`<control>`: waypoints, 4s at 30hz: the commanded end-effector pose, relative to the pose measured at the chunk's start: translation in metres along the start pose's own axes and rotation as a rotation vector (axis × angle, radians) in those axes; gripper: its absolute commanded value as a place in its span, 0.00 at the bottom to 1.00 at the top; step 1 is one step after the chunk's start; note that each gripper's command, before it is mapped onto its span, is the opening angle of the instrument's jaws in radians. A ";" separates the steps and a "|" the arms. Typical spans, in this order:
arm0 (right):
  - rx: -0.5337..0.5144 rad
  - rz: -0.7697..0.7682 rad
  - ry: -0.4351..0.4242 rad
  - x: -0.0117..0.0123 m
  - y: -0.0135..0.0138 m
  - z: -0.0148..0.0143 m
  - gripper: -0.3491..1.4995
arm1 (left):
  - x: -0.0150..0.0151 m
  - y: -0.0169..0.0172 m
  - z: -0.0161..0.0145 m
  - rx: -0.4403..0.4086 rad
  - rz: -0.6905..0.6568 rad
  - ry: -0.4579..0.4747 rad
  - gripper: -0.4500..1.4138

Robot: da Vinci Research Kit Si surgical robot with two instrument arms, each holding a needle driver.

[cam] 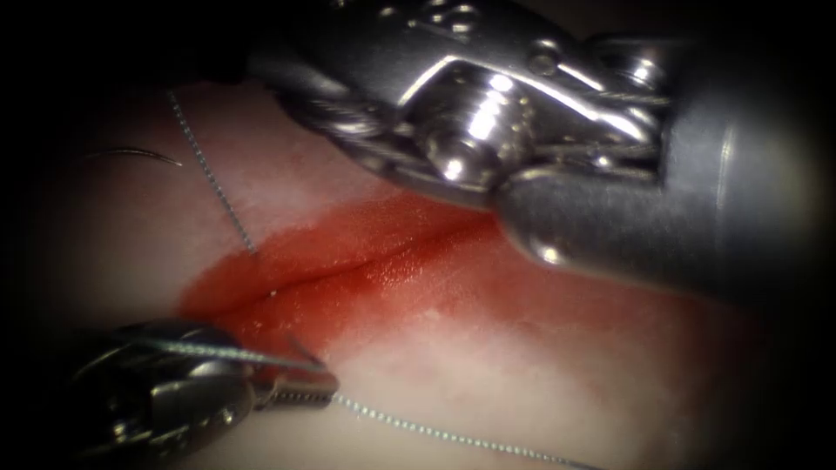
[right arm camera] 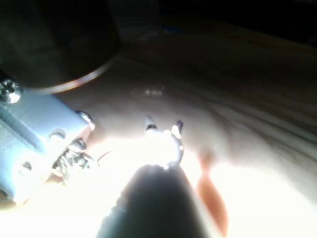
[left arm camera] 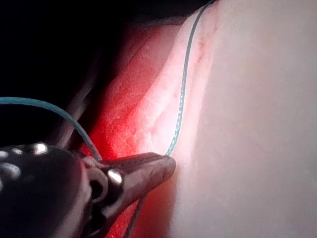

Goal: Wound Closure
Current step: Grab a long length of suture with the left tool, then loop the suture twice around the right gripper.

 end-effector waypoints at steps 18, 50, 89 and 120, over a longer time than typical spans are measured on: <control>0.009 0.002 0.007 0.0012 -0.0003 0.0010 0.76 | 0.0024 0.0041 -0.0052 -0.172 0.887 0.288 0.00; 0.700 0.224 -0.381 -0.0162 0.0005 0.0000 0.00 | -0.0021 -0.0056 -0.0148 -0.234 1.622 0.001 0.00; 1.078 1.057 0.130 -0.0091 -0.0060 0.0003 0.00 | -0.0010 0.0026 -0.0022 -0.658 1.740 0.365 0.00; 0.721 0.534 0.359 -0.0067 -0.0033 0.0014 0.00 | 0.0002 0.0018 -0.0059 -0.535 1.715 0.422 0.00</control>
